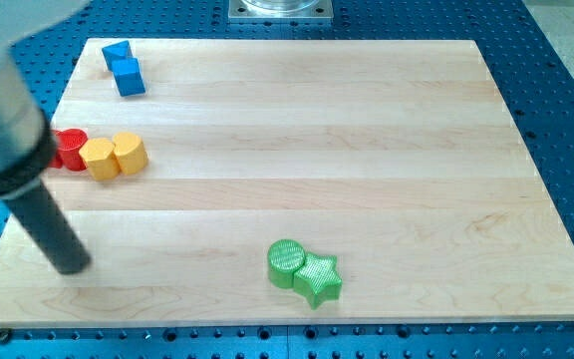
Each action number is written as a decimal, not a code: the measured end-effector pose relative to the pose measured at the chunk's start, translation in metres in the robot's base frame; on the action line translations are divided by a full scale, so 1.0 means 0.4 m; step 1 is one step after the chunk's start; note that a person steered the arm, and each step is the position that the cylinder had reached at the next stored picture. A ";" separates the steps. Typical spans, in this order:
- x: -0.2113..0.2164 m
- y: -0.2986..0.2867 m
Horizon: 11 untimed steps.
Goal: Slide the hexagon to the center
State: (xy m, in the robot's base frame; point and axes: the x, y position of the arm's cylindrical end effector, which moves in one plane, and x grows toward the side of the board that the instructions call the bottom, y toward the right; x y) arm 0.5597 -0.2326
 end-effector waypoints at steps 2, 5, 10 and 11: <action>-0.272 -0.059; -0.356 0.224; -0.315 0.497; -0.373 0.454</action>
